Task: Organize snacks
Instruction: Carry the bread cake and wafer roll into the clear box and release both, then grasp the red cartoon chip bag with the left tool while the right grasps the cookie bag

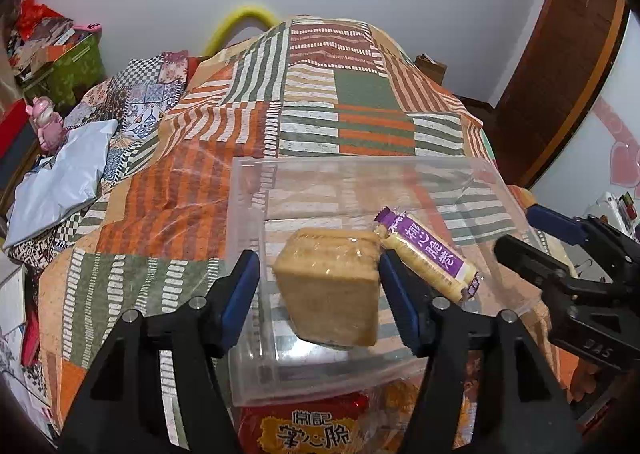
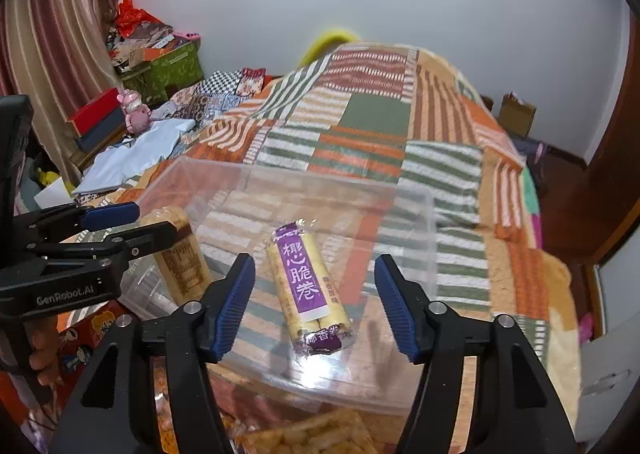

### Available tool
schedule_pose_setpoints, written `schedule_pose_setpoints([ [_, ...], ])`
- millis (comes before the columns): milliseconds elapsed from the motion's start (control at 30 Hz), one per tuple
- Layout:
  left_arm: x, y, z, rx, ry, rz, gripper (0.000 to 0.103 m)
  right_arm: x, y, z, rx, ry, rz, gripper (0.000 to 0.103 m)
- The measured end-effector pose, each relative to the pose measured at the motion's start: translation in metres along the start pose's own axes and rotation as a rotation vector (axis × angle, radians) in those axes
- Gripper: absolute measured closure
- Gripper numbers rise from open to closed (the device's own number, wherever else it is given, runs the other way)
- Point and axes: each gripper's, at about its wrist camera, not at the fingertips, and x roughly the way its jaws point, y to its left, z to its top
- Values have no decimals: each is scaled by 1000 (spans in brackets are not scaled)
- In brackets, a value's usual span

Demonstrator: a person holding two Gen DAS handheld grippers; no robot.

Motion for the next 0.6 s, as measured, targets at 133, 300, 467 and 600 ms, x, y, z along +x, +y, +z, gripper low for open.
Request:
schedule_pose_setpoints([
  [133, -16, 0, -1, -8, -26, 0, 37, -20, 2, 1, -16, -45, -11, 35],
  [300, -45, 0, -10, -15, -68, -3, 30, -47, 6, -4, -27, -94, -12, 28],
  [467, -70, 1, -28, -6, -101, 20, 20, -71, 9, -16, -28, -130, -14, 23],
  [600, -82, 4, -45, -7, -96, 28, 18, -81, 9, -28, -21, -133, -15, 21],
])
